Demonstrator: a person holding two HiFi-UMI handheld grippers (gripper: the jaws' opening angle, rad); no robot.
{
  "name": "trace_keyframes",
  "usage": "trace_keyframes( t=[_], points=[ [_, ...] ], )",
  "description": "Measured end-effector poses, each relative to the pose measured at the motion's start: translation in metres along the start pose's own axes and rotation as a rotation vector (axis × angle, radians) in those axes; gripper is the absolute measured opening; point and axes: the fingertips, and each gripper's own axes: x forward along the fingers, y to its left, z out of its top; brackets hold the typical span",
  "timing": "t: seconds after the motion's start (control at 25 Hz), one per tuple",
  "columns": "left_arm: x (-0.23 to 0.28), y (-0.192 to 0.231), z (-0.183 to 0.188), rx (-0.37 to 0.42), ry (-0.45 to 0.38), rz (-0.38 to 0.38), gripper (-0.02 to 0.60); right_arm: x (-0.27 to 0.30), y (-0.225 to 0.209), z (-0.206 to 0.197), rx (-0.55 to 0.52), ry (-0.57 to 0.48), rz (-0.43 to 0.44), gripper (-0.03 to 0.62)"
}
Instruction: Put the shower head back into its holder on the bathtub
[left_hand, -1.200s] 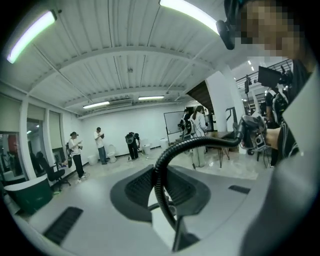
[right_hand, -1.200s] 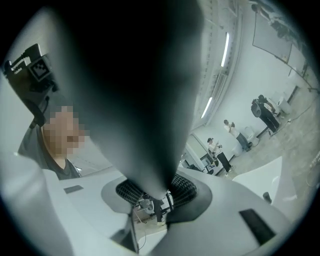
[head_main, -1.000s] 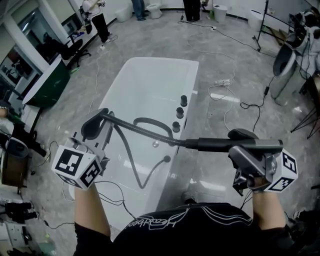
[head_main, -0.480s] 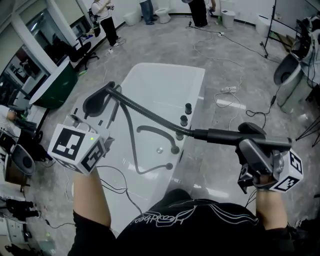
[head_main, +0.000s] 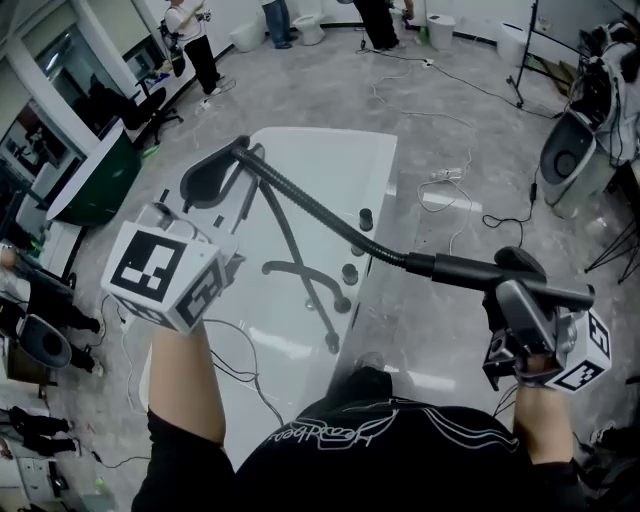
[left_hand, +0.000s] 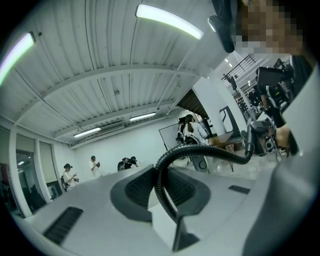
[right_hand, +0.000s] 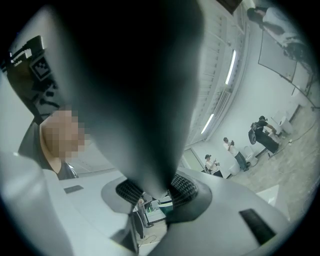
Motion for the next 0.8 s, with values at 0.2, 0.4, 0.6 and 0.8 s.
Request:
trace_keyframes(
  t=[0.2, 0.4, 0.6, 0.8],
  points=[
    [0.006, 0.013, 0.0, -0.002, -0.001, 0.009, 0.064, 0.016, -0.015, 0.001, 0.004, 0.015, 0.01, 0.138],
    [-0.01, 0.031, -0.007, -0.026, 0.007, 0.043, 0.064, 0.038, -0.023, -0.008, 0.032, 0.024, 0.055, 0.138],
    [-0.033, 0.042, -0.033, -0.079, 0.046, 0.056, 0.064, 0.057, -0.028, -0.025, 0.047, 0.067, 0.067, 0.138],
    [-0.051, 0.03, -0.076, -0.181, 0.077, 0.045, 0.064, 0.05, -0.033, -0.047, 0.066, 0.096, 0.032, 0.138]
  ],
)
